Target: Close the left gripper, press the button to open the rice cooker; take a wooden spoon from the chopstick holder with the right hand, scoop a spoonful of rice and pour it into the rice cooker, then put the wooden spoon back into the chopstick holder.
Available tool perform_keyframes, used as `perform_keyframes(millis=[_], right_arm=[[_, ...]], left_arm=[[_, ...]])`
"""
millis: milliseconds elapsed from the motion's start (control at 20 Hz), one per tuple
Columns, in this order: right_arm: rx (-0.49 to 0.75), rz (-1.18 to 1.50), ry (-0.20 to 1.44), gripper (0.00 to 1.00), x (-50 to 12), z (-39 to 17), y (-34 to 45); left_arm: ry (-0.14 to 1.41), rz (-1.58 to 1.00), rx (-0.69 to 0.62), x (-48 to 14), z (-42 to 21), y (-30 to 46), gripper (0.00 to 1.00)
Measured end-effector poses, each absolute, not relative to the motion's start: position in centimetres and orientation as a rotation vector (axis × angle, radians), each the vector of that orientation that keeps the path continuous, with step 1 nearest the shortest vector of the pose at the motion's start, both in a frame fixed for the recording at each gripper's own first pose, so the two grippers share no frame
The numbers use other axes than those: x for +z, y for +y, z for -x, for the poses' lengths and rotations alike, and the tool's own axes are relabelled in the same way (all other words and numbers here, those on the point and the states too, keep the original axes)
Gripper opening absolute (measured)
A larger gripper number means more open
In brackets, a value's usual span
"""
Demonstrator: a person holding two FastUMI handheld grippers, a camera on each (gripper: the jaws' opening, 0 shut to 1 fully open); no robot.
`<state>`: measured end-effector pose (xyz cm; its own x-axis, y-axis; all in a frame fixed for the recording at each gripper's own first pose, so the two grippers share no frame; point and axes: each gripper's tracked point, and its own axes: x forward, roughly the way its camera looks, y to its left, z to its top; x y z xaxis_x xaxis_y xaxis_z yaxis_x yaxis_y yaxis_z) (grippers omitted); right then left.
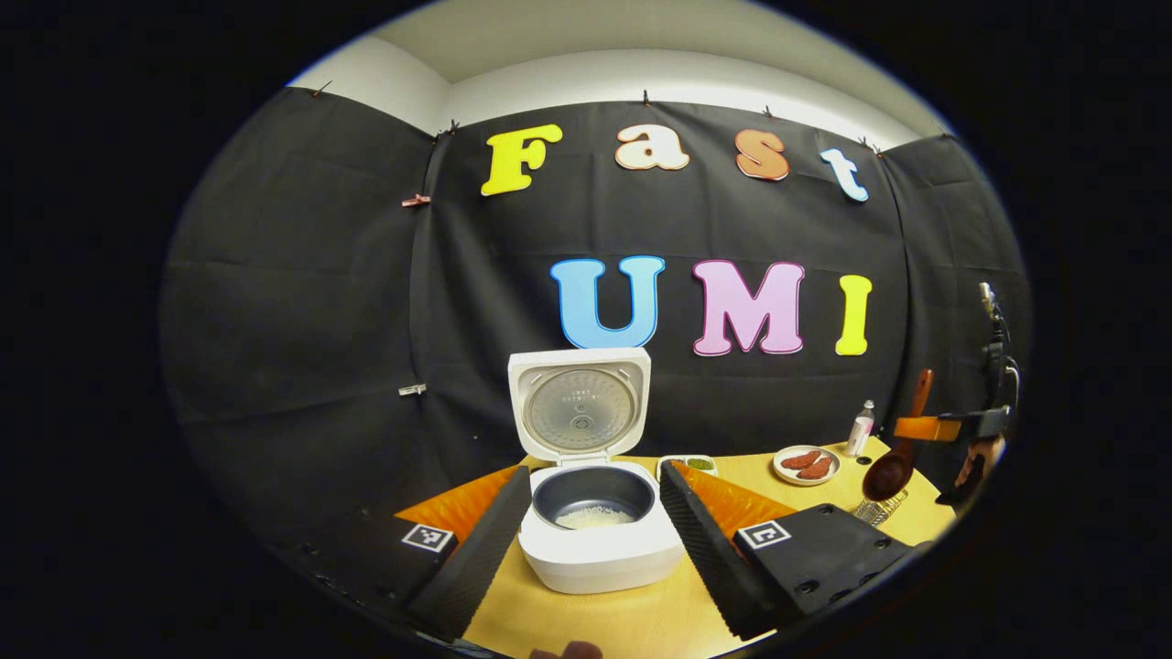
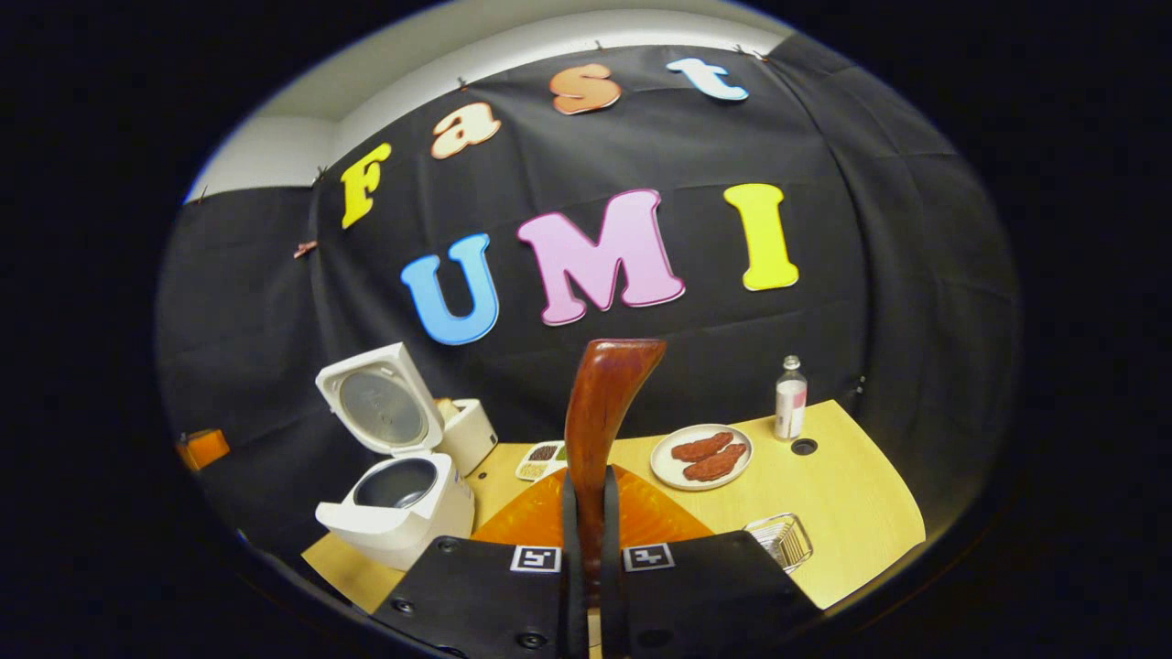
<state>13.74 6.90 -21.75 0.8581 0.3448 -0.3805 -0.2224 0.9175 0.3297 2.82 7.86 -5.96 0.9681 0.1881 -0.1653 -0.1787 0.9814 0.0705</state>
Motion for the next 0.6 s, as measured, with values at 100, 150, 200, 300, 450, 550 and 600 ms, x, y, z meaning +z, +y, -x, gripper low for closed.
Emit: perform_keyframes(millis=[100,150,200,300,450,550,600], right_arm=[[0.328,-0.198,0.478,0.10,-23.8,-13.1,9.8],[0.337,-0.148,0.493,0.10,-25.0,-13.0,10.9],[0.336,-0.103,0.505,0.10,-26.4,-12.7,11.7],[0.328,-0.021,0.532,0.10,-29.4,-12.3,13.1],[0.320,0.133,0.573,0.10,-33.9,-11.2,14.4],[0.306,0.253,0.588,0.10,-36.4,-10.4,14.5],[0.292,0.304,0.595,0.10,-37.5,-10.1,14.3]], left_arm=[[0.168,-0.053,0.170,-5.9,-2.8,8.3,0.97],[0.170,-0.044,0.163,-6.1,-2.9,8.5,0.97],[0.170,-0.031,0.155,-6.4,-2.9,8.6,0.97],[0.179,-0.012,0.140,-7.1,-2.8,8.9,0.97],[0.177,-0.014,0.132,-7.9,-2.8,9.8,0.97],[0.175,-0.005,0.131,-8.1,-2.8,10.2,0.97],[0.177,-0.001,0.134,-8.3,-2.7,10.6,0.97]])
